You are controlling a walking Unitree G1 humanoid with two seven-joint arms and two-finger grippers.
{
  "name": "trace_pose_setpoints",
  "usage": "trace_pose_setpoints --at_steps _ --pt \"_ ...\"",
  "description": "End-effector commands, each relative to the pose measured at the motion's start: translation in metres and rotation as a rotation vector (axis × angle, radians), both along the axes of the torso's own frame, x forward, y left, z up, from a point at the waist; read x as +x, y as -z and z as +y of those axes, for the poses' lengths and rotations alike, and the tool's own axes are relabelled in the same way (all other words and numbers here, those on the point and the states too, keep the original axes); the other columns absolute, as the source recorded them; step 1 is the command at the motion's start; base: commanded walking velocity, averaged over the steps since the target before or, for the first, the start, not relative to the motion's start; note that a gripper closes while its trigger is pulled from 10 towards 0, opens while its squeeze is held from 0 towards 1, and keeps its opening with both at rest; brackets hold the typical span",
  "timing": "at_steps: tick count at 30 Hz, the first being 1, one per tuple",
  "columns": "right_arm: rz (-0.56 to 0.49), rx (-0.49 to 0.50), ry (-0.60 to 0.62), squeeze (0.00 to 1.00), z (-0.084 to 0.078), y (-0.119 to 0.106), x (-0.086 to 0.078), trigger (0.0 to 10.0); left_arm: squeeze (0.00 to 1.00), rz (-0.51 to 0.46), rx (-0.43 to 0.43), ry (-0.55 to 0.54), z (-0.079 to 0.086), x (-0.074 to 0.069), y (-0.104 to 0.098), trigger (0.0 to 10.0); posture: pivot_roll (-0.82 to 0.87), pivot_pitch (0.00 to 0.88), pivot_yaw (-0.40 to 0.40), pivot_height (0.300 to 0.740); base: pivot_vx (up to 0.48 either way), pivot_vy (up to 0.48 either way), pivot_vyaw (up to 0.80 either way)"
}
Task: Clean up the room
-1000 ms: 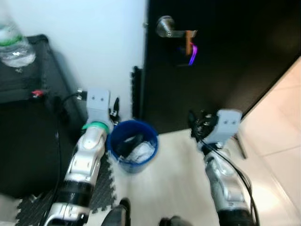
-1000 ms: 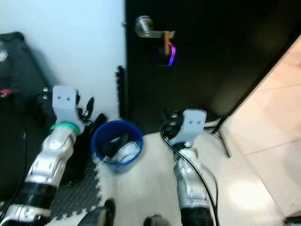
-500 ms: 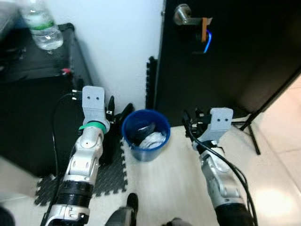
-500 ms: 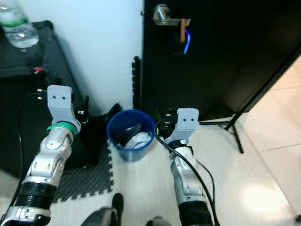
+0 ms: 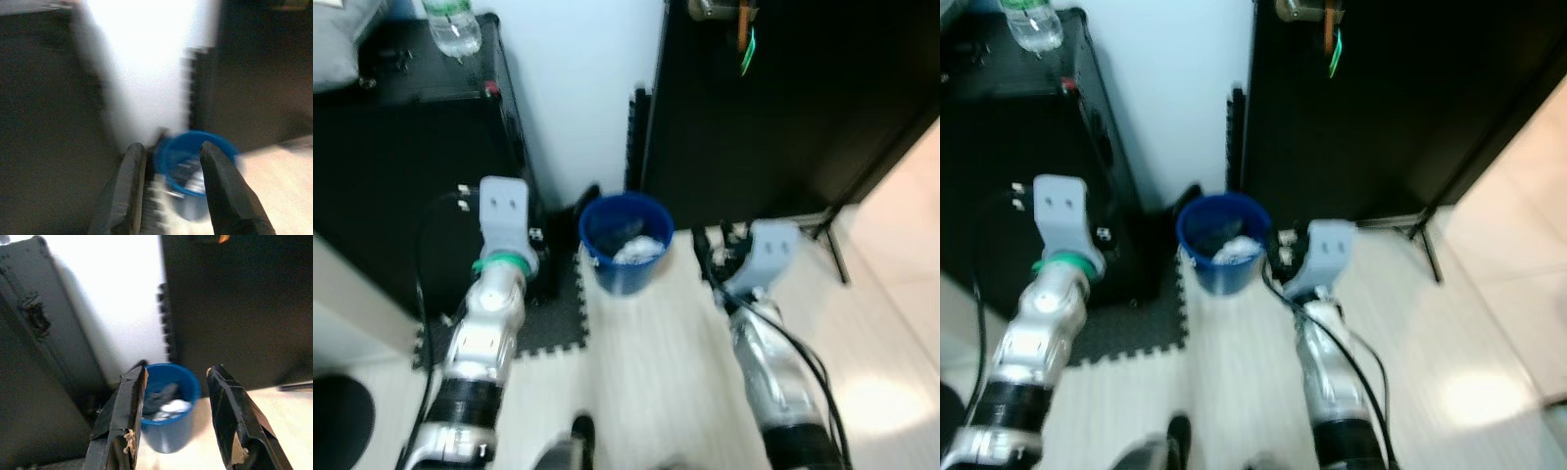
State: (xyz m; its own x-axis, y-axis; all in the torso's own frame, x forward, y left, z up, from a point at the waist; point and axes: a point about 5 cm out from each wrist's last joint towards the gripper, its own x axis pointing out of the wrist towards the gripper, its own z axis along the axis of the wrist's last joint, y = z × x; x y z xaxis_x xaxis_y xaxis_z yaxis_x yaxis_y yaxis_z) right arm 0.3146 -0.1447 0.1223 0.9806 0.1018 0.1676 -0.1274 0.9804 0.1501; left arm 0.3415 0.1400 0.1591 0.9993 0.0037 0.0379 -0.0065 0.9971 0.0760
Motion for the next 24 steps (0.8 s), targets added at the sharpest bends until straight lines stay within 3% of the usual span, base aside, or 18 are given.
trace_pose_setpoints --at_steps 1,5,9,10,14,17,24 --pt "0.042 0.006 0.009 0.00 -0.001 0.009 -0.002 10.0 0.00 0.062 0.000 0.022 -0.003 -0.001 0.009 10.0 0.01 0.075 0.027 0.740 0.000 0.000 -0.79" --pt "0.065 -0.007 0.008 0.00 -0.003 0.015 -0.003 10.0 0.00 0.119 -0.017 0.055 -0.007 -0.003 0.018 10.0 0.01 0.074 0.028 0.740 0.000 0.000 -0.79" --pt "0.137 -0.058 -0.025 0.00 -0.006 0.036 -0.007 10.0 0.00 0.237 0.062 0.139 -0.013 -0.011 0.041 10.0 0.01 0.073 0.029 0.740 0.000 0.000 -0.79" --pt "0.194 -0.089 -0.045 0.00 -0.008 0.052 -0.013 10.0 0.00 0.264 0.134 0.165 -0.011 -0.016 0.055 10.0 0.01 0.068 0.030 0.740 0.000 0.000 -0.79" --pt "0.280 -0.129 -0.057 0.00 -0.014 0.075 -0.023 10.0 0.00 0.323 0.179 0.181 -0.005 -0.026 0.078 10.0 0.01 0.066 0.029 0.740 0.000 0.000 -0.79" --pt "0.349 -0.117 -0.053 0.00 -0.016 0.095 -0.034 10.0 0.00 0.388 0.215 0.117 0.008 -0.034 0.100 10.0 0.01 0.064 0.027 0.740 0.000 0.000 -0.79" --pt "0.365 -0.114 -0.065 0.00 -0.012 0.101 -0.037 10.0 0.00 0.401 0.215 0.069 0.014 -0.037 0.106 10.0 0.02 0.056 0.032 0.740 0.000 0.000 -0.79"
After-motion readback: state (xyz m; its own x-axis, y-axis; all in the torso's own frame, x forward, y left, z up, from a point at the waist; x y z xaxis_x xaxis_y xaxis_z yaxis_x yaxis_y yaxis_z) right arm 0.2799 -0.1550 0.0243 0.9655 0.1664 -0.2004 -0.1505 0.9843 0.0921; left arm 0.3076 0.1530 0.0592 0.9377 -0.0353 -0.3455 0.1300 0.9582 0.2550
